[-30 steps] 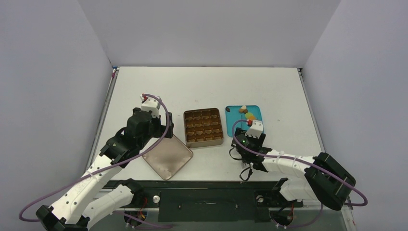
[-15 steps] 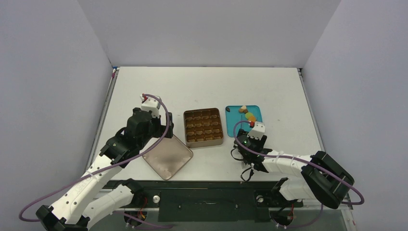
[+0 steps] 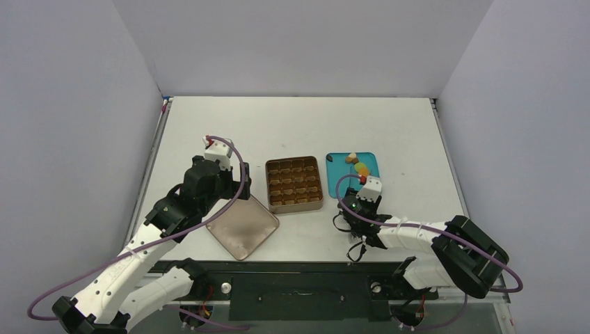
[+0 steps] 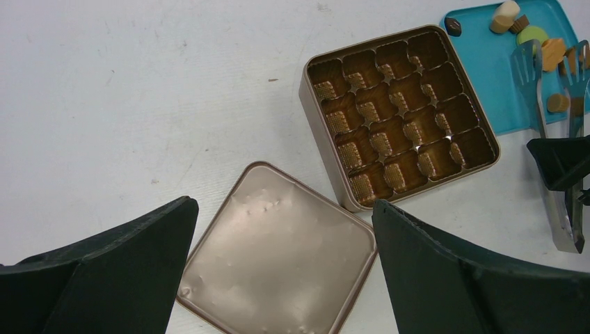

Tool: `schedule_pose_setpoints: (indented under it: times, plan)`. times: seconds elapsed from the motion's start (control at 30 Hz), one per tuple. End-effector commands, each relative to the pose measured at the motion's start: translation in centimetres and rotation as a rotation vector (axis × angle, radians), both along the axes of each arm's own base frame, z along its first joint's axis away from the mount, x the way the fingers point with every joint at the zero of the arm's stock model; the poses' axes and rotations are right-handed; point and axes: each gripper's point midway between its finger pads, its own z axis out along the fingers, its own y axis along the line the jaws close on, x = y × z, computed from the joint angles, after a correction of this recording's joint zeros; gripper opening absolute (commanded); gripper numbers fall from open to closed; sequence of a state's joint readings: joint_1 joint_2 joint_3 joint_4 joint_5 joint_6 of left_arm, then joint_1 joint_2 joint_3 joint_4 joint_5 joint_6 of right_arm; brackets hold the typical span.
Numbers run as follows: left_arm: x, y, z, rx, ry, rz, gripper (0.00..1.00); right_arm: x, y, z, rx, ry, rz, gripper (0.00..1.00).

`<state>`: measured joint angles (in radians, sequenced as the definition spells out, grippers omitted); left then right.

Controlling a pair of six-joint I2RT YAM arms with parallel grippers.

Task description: Pack the cookies

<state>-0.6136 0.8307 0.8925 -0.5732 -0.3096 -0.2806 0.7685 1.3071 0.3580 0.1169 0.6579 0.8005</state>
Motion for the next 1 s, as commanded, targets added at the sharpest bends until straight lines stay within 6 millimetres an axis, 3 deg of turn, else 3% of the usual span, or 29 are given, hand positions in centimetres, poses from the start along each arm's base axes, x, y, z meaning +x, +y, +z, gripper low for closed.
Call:
schedule_pose_setpoints:
  times: [0.0, 0.27, 0.73, 0.97]
  plan:
    - [0.4, -0.3, 1.1, -0.028, -0.035, 0.000, 0.97, 0.6, 0.1, 0.8, 0.020, -0.030, -0.011, 0.52]
    - [0.4, -0.3, 1.2, -0.030, -0.038, 0.000, 0.97, 0.4, 0.1, 1.6, 0.009, -0.022, 0.001, 0.38]
    - [0.3, -0.2, 1.4, -0.033, -0.043, 0.000, 0.97, 0.0, 0.3, 8.3, 0.004, -0.032, 0.041, 0.37]
    - [0.3, -0.3, 1.4, -0.037, -0.043, -0.003, 0.97, -0.1, 0.9, 9.9, -0.044, 0.052, 0.113, 0.37]
